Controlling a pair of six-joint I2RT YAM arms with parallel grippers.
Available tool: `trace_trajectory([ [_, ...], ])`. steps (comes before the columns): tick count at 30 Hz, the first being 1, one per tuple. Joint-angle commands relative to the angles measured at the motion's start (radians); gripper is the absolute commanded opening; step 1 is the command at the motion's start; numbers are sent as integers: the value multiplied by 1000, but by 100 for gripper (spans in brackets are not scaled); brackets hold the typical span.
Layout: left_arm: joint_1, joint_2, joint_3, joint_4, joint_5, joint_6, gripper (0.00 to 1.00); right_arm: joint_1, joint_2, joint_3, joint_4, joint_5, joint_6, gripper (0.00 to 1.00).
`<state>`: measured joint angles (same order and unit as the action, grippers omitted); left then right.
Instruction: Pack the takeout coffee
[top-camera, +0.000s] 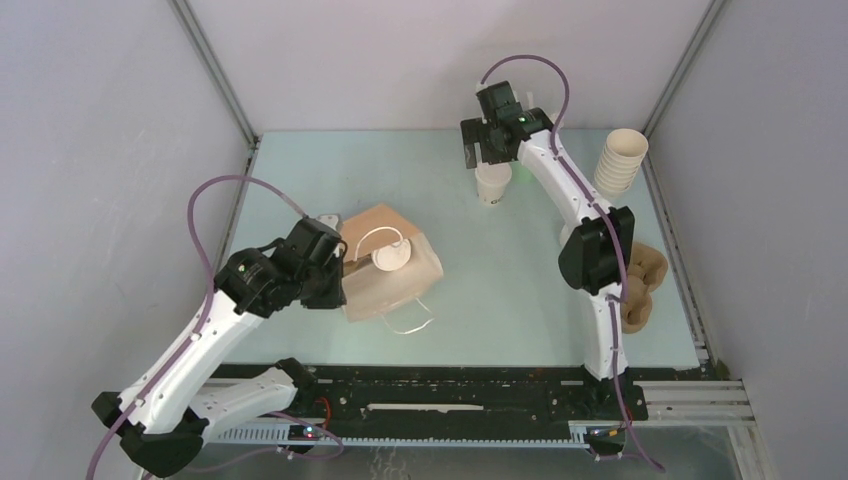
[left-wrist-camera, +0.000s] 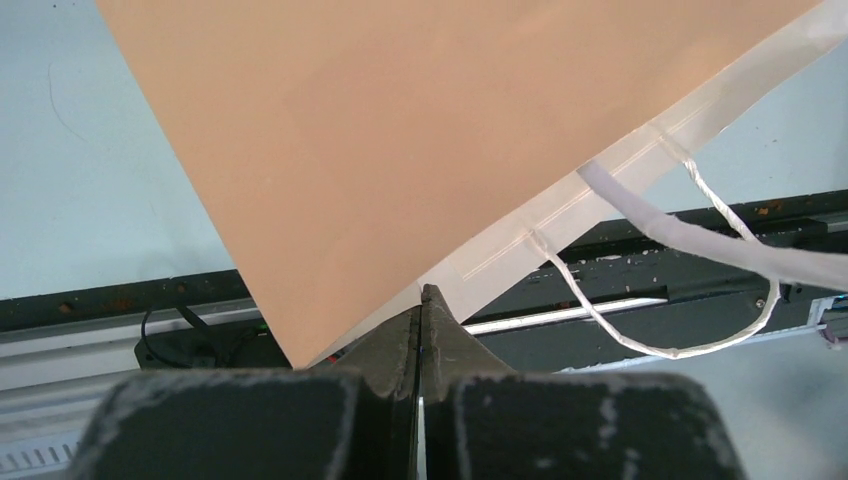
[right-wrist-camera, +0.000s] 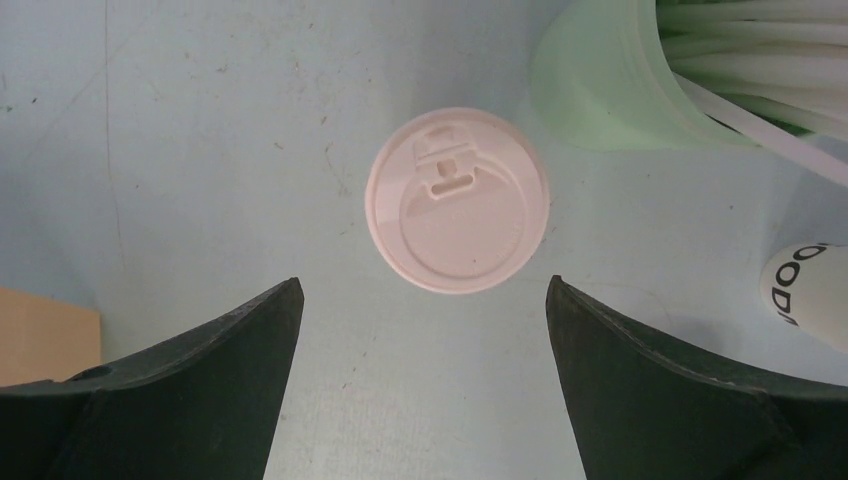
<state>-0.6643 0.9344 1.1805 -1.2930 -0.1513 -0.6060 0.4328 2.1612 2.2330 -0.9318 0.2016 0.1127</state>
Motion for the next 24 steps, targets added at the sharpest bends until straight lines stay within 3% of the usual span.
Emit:
trace_trajectory([
  [1, 0, -1, 40, -15, 5, -14, 0, -11, 45, 82, -39, 16, -12, 100],
  [16, 20, 64, 229, -109, 94, -9, 0, -35, 120, 74, -3, 64, -96, 100],
  [24, 23, 61, 202, -109, 99, -8, 0, -45, 135, 76, 58, 28, -100, 98],
])
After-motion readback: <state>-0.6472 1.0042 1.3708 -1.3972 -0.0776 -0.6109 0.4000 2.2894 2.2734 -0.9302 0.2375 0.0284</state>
